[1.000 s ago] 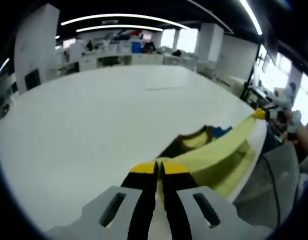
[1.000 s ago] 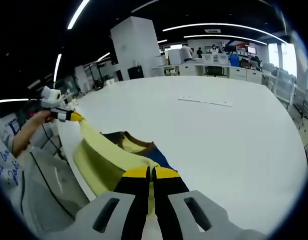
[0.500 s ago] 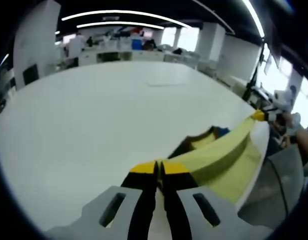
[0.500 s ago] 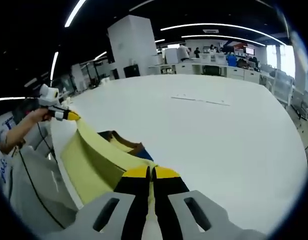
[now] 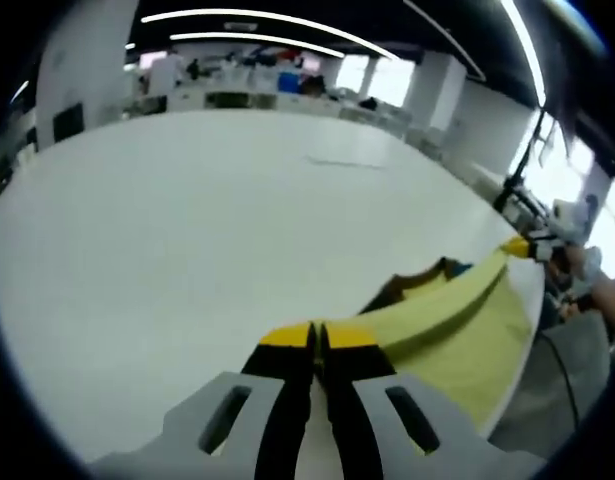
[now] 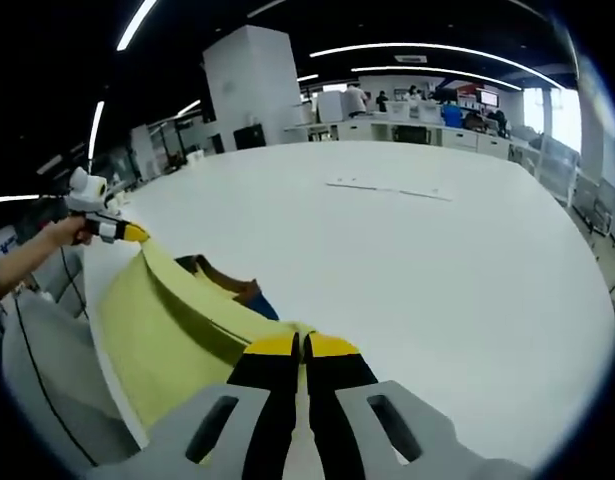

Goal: Fold the garment on the visible template until the final outline fits inside the template.

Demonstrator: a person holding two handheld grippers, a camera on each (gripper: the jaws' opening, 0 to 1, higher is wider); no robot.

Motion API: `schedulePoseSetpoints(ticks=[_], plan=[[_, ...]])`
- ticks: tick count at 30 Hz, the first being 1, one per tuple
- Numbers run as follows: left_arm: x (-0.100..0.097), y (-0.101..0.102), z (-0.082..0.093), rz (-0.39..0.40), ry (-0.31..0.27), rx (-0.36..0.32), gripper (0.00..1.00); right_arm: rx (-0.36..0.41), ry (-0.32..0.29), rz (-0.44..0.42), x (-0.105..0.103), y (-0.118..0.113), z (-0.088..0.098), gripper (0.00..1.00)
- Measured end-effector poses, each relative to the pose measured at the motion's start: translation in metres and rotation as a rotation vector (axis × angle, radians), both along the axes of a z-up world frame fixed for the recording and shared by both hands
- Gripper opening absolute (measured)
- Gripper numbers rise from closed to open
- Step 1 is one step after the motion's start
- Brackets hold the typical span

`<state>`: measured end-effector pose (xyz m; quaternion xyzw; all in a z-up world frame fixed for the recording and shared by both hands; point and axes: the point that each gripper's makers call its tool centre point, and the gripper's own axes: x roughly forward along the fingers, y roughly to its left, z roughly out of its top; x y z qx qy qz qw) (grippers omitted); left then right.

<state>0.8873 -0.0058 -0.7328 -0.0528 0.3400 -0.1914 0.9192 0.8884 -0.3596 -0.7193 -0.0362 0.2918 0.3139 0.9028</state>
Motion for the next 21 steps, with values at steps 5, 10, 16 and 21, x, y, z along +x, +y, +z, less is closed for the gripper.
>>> schedulePoseSetpoints(ticks=[5, 10, 16, 21], plan=[[0.005, 0.0, -0.005, 0.009, 0.011, 0.0, 0.0, -0.035, 0.018, 0.008, 0.007, 0.001, -0.011, 0.03], [0.009, -0.001, -0.012, 0.017, 0.041, 0.003, 0.0, -0.054, 0.034, 0.004, 0.013, 0.003, -0.019, 0.03], [0.009, -0.002, -0.023, 0.04, 0.068, -0.009, 0.0, -0.07, 0.063, -0.001, 0.016, 0.0, -0.033, 0.03], [0.006, -0.004, -0.027, 0.044, 0.075, -0.006, 0.0, -0.072, 0.077, -0.004, 0.016, -0.001, -0.039, 0.03]])
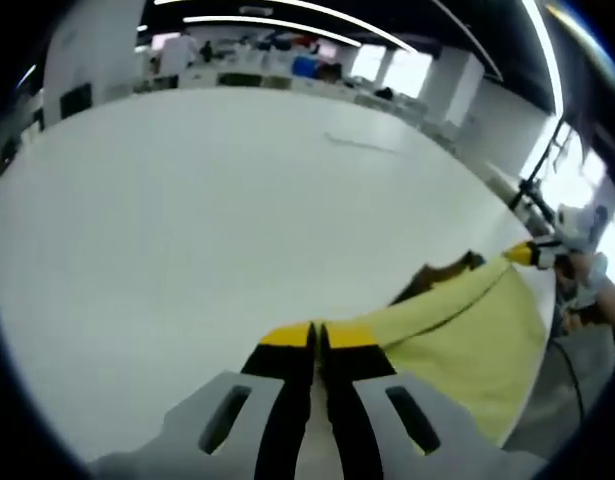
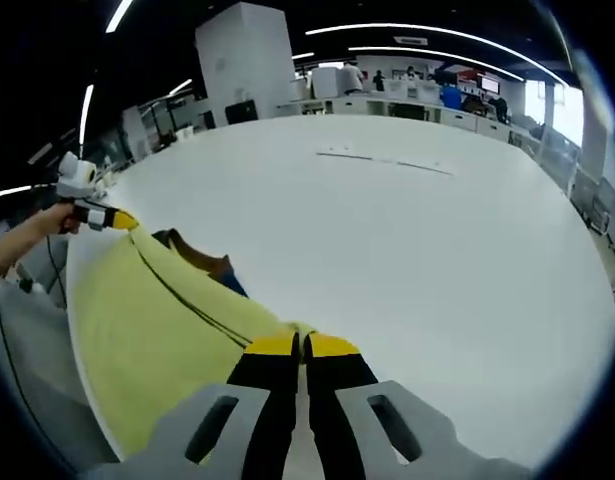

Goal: Fold the garment on the visible template until the final outline fits inside the template.

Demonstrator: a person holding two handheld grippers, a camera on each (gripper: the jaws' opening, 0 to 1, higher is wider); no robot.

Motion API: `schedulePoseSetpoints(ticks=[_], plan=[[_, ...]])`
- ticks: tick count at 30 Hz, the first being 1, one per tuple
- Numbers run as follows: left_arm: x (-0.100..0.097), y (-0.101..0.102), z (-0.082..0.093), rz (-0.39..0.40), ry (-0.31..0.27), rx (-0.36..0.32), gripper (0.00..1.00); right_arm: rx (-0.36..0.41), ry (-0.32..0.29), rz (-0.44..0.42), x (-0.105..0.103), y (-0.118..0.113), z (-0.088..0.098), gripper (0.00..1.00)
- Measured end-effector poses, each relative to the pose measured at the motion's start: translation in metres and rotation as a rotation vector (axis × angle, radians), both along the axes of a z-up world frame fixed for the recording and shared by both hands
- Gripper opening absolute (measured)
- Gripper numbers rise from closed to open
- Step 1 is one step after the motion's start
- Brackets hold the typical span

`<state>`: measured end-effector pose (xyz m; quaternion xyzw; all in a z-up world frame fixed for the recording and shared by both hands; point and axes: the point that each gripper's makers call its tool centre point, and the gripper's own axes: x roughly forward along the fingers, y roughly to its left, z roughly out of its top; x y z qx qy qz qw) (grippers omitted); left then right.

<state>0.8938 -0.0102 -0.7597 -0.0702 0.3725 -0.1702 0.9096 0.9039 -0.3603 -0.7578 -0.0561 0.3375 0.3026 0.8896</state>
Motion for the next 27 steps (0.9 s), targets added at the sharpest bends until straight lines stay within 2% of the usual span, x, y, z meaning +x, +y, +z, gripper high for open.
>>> schedulePoseSetpoints(ticks=[4, 10, 16, 27], plan=[[-0.002, -0.003, -0.001, -0.003, -0.001, 0.012, 0.0, -0.005, 0.005, 0.001, 0.0, -0.001, -0.003, 0.03], [-0.005, -0.006, -0.004, -0.039, -0.005, 0.07, 0.0, -0.013, 0.015, -0.001, 0.001, 0.0, -0.01, 0.03], [-0.005, -0.001, -0.008, -0.037, 0.013, 0.064, 0.0, -0.006, 0.028, -0.003, 0.001, 0.0, -0.013, 0.03], [-0.006, -0.005, -0.009, -0.039, 0.003, 0.069, 0.0, -0.025, 0.028, -0.005, 0.0, 0.002, -0.017, 0.03]])
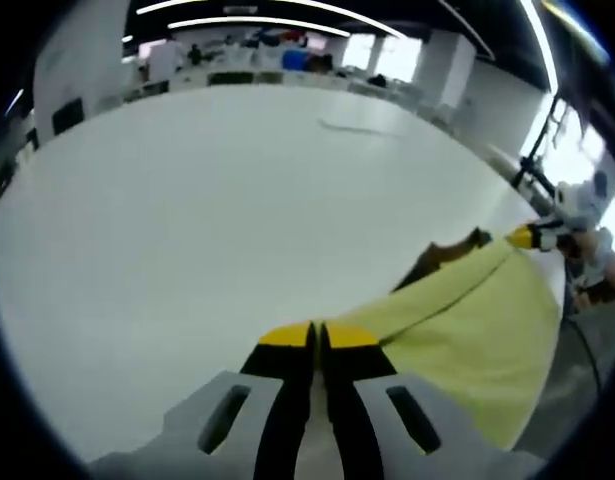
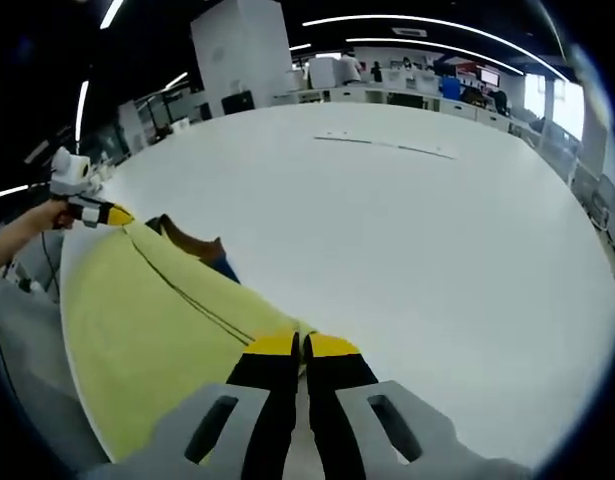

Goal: Fold the garment on the visible template until the final outline fits inside the template.

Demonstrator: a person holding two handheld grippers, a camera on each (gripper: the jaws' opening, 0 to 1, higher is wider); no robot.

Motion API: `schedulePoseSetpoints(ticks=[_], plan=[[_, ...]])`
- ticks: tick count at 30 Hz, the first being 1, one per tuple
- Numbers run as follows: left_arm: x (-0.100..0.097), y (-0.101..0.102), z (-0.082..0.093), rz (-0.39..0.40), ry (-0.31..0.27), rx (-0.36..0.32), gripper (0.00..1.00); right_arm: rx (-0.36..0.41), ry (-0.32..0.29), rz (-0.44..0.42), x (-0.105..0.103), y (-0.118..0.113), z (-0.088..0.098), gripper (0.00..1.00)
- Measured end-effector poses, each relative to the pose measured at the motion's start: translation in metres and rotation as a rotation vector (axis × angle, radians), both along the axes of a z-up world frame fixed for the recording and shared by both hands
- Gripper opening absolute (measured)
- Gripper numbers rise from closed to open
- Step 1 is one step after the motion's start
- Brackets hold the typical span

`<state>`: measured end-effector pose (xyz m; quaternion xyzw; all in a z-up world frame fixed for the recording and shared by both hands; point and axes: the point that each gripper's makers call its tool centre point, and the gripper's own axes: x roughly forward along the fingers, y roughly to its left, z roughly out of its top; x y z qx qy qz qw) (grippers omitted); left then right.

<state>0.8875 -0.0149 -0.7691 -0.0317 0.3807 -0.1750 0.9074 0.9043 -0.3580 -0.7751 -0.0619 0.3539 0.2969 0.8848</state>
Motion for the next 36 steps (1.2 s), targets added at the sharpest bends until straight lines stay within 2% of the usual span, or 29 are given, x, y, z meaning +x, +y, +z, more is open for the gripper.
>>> schedulePoseSetpoints(ticks=[7, 18, 27, 31, 36], plan=[[0.0, 0.001, 0.001, 0.009, -0.001, 0.0, 0.0, -0.013, -0.009, 0.002, 0.0, 0.0, 0.001, 0.03], [0.005, 0.008, 0.013, 0.012, -0.036, 0.013, 0.05, -0.005, -0.049, 0.003, 0.002, 0.001, 0.017, 0.07], [0.007, 0.013, 0.035, -0.001, -0.088, 0.029, 0.1, 0.02, -0.093, 0.011, 0.0, 0.005, 0.038, 0.13], [0.009, 0.017, 0.05, -0.009, -0.13, 0.061, 0.16, 0.027, -0.124, 0.017, 0.0, 0.005, 0.053, 0.13], [0.008, 0.018, 0.07, -0.046, -0.19, 0.09, 0.17, 0.015, -0.174, 0.048, -0.002, 0.008, 0.074, 0.15]])
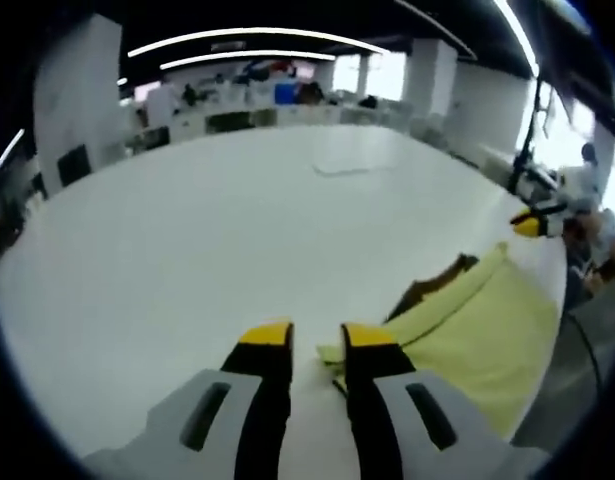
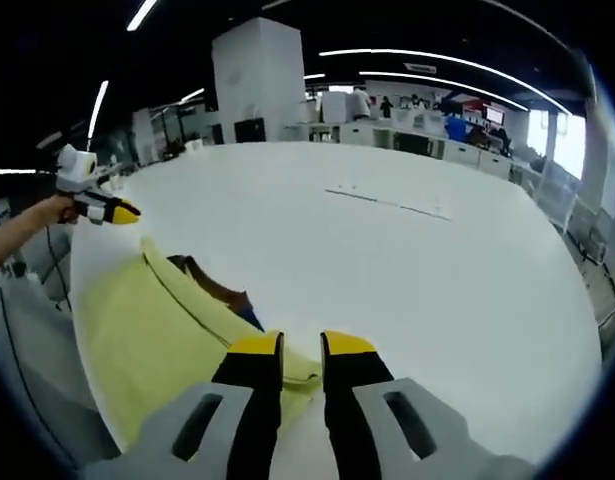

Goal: Fold the garment on the visible template until the final outline fits inside the template.

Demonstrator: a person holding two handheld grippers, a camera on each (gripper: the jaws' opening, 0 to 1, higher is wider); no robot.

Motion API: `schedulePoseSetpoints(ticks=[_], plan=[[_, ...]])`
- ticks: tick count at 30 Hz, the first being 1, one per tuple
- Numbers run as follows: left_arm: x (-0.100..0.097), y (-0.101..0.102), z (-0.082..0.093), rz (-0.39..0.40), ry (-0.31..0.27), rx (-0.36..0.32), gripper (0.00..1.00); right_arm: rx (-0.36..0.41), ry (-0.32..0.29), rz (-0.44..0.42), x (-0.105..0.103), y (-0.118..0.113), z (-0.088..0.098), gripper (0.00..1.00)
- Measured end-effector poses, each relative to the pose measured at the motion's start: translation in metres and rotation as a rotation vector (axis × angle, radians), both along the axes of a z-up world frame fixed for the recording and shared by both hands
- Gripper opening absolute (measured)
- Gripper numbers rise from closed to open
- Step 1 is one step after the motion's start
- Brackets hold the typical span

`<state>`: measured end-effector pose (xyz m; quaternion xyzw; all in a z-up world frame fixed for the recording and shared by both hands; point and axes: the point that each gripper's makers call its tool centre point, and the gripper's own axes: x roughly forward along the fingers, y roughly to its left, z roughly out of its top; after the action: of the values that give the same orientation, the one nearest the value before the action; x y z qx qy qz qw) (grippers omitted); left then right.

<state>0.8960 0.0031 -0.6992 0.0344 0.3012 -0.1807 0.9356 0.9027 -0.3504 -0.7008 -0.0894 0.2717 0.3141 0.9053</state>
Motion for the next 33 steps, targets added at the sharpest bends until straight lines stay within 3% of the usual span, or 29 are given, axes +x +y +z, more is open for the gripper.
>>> schedulePoseSetpoints(ticks=[4, 11, 16, 19, 22, 26, 33], plan=[[-0.007, -0.002, 0.006, -0.079, 0.009, 0.072, 0.18, -0.01, -0.025, 0.046, -0.005, 0.004, 0.012, 0.2], [-0.016, -0.015, 0.017, -0.184, -0.04, 0.184, 0.24, -0.082, -0.04, 0.119, -0.017, 0.01, 0.011, 0.26], [-0.023, -0.018, 0.007, -0.25, -0.02, 0.261, 0.25, -0.148, -0.035, 0.178, -0.027, 0.013, 0.001, 0.27], [-0.025, -0.022, 0.002, -0.317, -0.048, 0.315, 0.24, -0.163, -0.043, 0.199, -0.029, 0.014, -0.003, 0.32], [-0.029, -0.022, -0.004, -0.32, -0.029, 0.326, 0.23, -0.162, -0.031, 0.222, -0.033, 0.016, -0.007, 0.32], [-0.03, -0.021, -0.011, -0.36, -0.027, 0.382, 0.22, -0.268, -0.051, 0.273, -0.033, 0.013, -0.016, 0.29], [-0.026, -0.02, -0.028, -0.391, -0.016, 0.403, 0.19, -0.327, -0.039, 0.314, -0.032, 0.012, -0.032, 0.25]])
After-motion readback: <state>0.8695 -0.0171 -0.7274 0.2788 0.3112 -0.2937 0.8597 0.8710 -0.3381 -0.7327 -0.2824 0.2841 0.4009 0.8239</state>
